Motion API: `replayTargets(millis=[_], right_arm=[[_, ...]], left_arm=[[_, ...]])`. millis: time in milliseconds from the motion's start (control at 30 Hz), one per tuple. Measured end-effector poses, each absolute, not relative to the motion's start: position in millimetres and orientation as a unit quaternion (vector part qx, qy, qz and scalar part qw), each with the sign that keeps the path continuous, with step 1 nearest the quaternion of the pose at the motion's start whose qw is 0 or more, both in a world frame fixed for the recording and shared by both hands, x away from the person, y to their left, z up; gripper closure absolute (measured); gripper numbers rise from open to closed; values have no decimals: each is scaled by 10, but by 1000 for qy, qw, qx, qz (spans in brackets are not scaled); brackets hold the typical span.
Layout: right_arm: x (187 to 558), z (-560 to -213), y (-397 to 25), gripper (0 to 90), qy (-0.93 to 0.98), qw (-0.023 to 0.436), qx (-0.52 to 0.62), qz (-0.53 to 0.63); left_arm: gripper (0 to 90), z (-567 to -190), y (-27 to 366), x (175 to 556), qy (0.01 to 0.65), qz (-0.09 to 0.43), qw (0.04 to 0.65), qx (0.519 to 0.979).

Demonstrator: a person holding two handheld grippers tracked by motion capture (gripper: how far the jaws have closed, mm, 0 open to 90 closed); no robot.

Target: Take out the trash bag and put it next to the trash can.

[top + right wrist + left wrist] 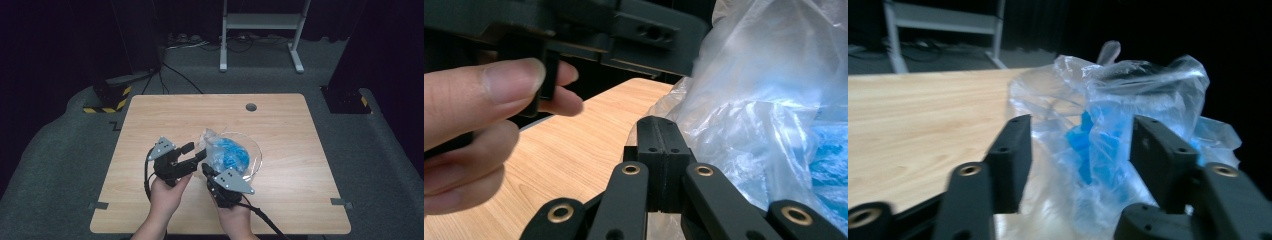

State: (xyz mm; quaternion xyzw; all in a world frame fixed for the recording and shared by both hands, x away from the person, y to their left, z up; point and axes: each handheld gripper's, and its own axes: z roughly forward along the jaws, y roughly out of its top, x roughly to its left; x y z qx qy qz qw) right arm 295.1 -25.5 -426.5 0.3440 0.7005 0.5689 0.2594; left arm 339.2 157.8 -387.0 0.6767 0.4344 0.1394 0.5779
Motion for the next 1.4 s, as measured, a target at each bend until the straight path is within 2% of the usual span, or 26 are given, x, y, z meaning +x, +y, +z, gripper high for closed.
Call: replayTargets(millis=[67,233,467,533,700,933,1000,1133,1267,1333,1400], right_arm=[[2949,-4276,-254,900,700,260,343,570],[2953,-4303,-254,900,701,259,343,569],[2952,-4310,-260,900,702,262,339,569],[2951,-4312,-265,900,702,264,338,569],[2946,-4303,-279,900,702,264,337,569],[2901,-4185,-387,838,693,271,335,577],[2899,-4138,-445,786,692,275,334,578],[2907,-4062,-582,755,693,284,338,570],[2922,-3938,-970,725,686,310,351,557],[2929,-3931,-1037,720,686,314,355,553],[2948,-3937,-1316,705,683,335,370,534]], left_arm=[[363,-3879,1547,3417,436,139,573,680],[340,-3957,1541,3497,451,133,557,685],[559,-4063,1510,3520,459,109,540,697],[651,-4077,1516,3527,458,100,540,699],[745,-4068,1490,3509,450,106,537,706],[838,-4038,1498,3470,446,124,540,703],[870,-4028,1488,3453,445,133,537,704],[876,-4032,1499,3454,444,137,537,704],[880,-4022,1514,3454,447,137,533,705],[881,-4015,1519,3454,446,138,532,706],[882,-3985,1527,3454,447,137,533,705]])
